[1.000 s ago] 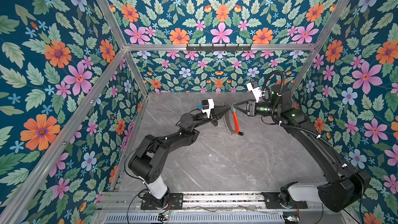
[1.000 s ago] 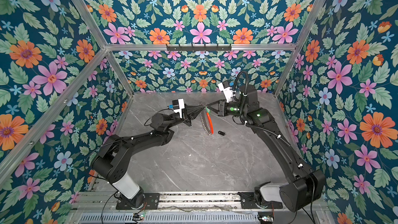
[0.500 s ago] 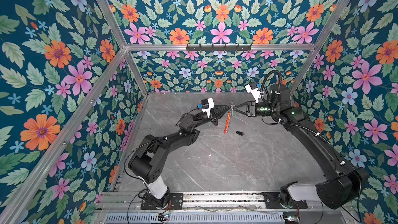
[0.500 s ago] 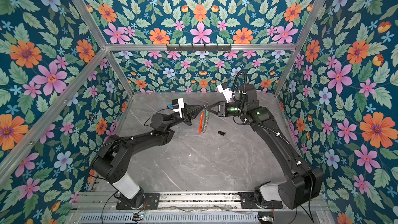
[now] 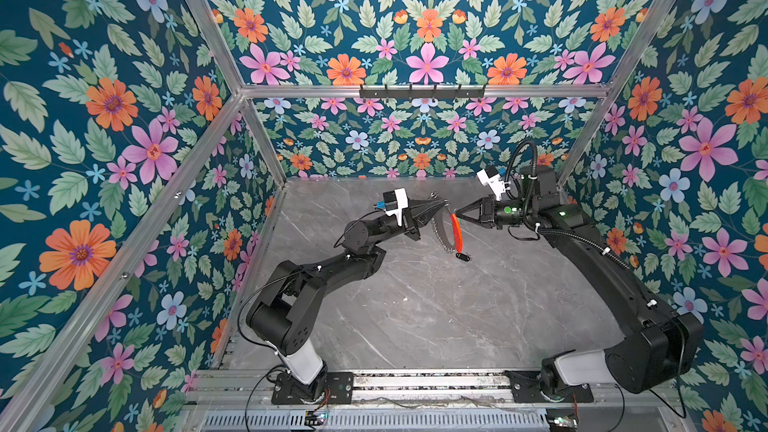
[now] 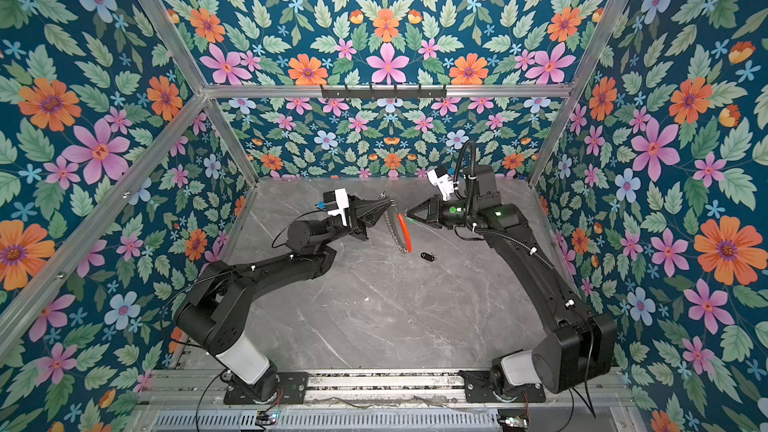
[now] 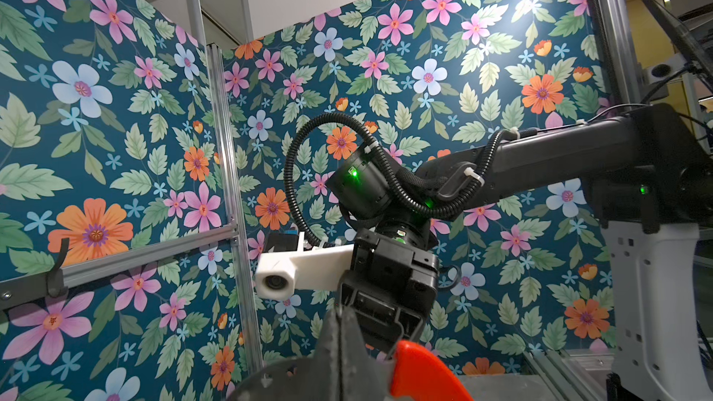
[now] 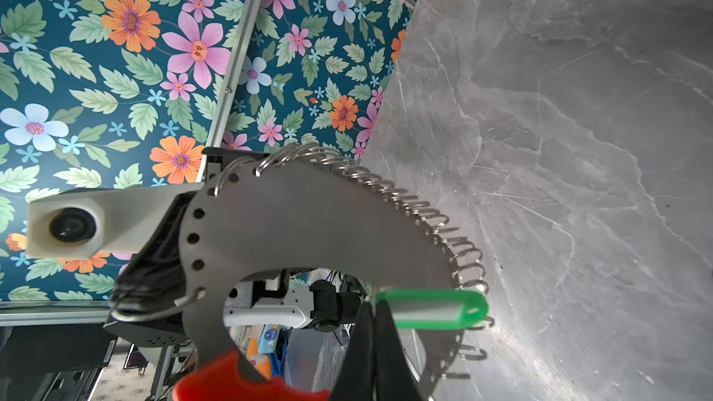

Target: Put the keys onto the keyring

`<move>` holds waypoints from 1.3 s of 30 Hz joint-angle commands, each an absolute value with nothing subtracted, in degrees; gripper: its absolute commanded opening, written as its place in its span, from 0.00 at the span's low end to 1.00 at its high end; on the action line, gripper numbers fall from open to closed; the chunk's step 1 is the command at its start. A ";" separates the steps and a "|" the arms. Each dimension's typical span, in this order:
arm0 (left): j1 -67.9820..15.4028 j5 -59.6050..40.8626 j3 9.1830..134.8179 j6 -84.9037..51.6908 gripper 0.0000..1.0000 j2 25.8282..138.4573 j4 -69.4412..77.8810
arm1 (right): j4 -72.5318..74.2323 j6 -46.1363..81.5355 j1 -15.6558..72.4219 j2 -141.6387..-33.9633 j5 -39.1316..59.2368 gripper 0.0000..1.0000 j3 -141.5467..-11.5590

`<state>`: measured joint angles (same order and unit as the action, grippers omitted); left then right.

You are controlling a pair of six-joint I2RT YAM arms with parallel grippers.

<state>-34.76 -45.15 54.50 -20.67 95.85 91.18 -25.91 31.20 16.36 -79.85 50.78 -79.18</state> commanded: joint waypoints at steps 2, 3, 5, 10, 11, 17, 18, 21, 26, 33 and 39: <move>-34.74 -44.92 54.76 -21.53 0.00 96.21 95.71 | -22.46 31.51 16.28 -78.03 51.68 0.00 -79.00; -34.77 -44.91 54.63 -21.53 0.00 96.24 95.71 | -21.72 31.24 16.25 -77.45 51.72 0.00 -78.99; -34.73 -44.82 54.36 -21.51 0.00 96.41 95.71 | -19.92 31.03 16.25 -76.37 52.07 0.00 -79.01; -34.80 -45.08 54.57 -21.79 0.00 97.02 95.63 | -15.43 30.99 16.35 -75.25 55.77 0.00 -79.61; -34.80 -45.16 54.66 -21.82 0.00 97.11 95.63 | -14.51 31.43 16.34 -75.26 56.49 0.00 -79.72; -34.89 -45.44 55.11 -21.97 0.00 97.43 95.60 | -13.96 31.73 16.62 -75.67 58.65 0.00 -80.53; -34.89 -45.44 55.11 -21.98 0.00 97.47 95.62 | -13.98 31.75 16.65 -75.70 58.81 0.00 -80.60; -34.89 -45.51 55.27 -22.01 0.00 97.65 95.62 | -14.15 31.82 16.78 -75.90 59.04 0.00 -80.70; -34.89 -45.64 55.68 -21.98 0.00 97.82 95.63 | -14.99 32.15 16.87 -76.96 58.87 0.00 -81.64; -34.96 -45.68 55.81 -22.00 0.00 97.83 95.61 | -15.18 32.35 17.49 -78.02 58.87 0.00 -82.28; -34.96 -45.81 55.87 -22.06 0.00 97.82 95.62 | -15.31 32.35 17.49 -78.50 58.28 0.00 -82.53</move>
<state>-34.92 -45.21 55.31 -22.11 97.91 91.66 -16.36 31.90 17.37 -78.28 58.22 -82.13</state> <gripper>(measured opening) 0.050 0.051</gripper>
